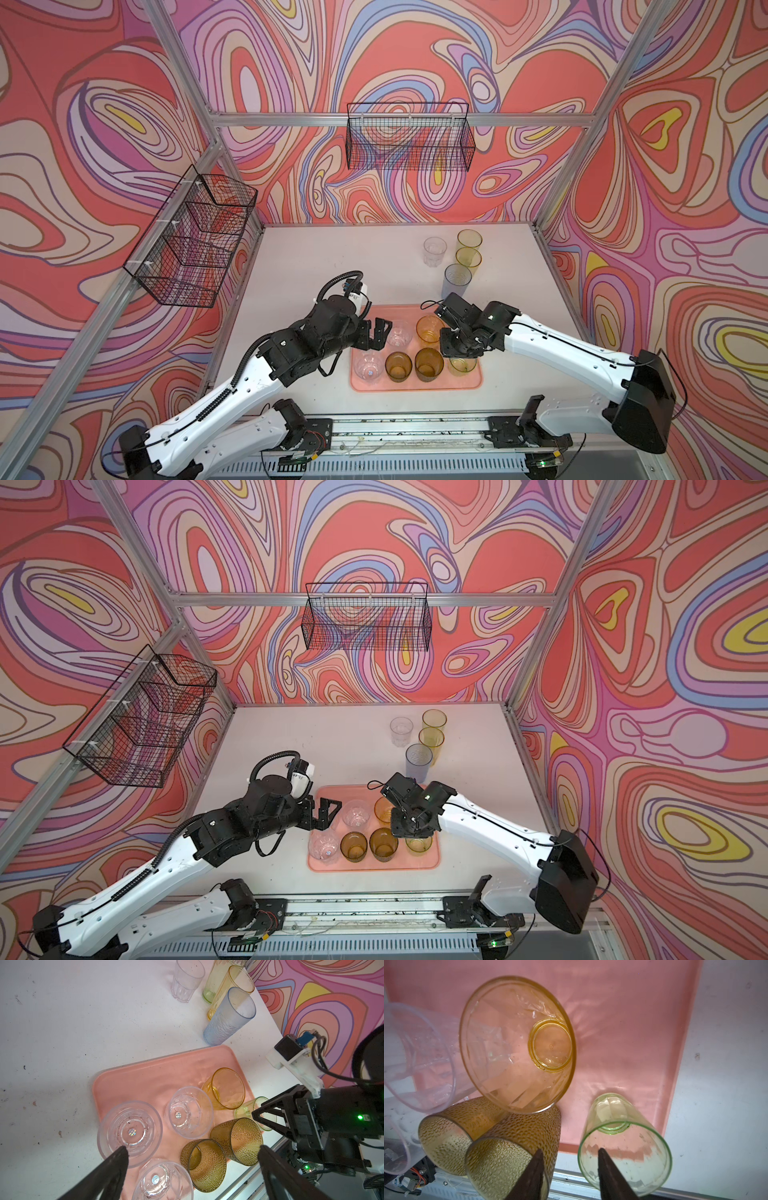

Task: Place the glasses into the tray
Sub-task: Place the glass on the tray.

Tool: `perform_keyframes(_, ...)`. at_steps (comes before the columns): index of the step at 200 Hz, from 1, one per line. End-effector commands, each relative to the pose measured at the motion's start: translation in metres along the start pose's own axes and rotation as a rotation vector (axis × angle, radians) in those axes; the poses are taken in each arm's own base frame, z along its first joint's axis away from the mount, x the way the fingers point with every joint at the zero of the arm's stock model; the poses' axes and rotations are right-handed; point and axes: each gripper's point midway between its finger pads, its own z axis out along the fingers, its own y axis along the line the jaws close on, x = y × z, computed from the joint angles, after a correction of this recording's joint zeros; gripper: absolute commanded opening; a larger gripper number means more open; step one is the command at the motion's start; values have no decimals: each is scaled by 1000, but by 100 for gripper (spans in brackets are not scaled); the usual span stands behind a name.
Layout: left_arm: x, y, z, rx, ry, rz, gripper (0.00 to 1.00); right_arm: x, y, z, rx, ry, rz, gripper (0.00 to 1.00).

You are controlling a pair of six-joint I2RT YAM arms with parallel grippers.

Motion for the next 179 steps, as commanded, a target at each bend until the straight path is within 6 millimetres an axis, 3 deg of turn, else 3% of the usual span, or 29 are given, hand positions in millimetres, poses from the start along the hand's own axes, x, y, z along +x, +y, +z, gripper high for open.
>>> perform_keyframes(1,-12,-3,-6,-3,-37,11,100,-6,-4,-16,26,-41,-15,50)
perform_keyframes(65,-20,1,-14,-27,-81,12,100,-28,-2,-47,64,-117,-49,67)
perform_keyframes(108,-30,5,-22,-52,-127,9,100,-56,12,-78,30,-229,-63,98)
perform_keyframes(148,-45,4,-31,-77,-163,37,100,-88,33,-106,-17,-352,-74,98)
perform_keyframes(179,-60,3,-38,-108,-201,59,100,-116,48,-116,14,-408,-102,98)
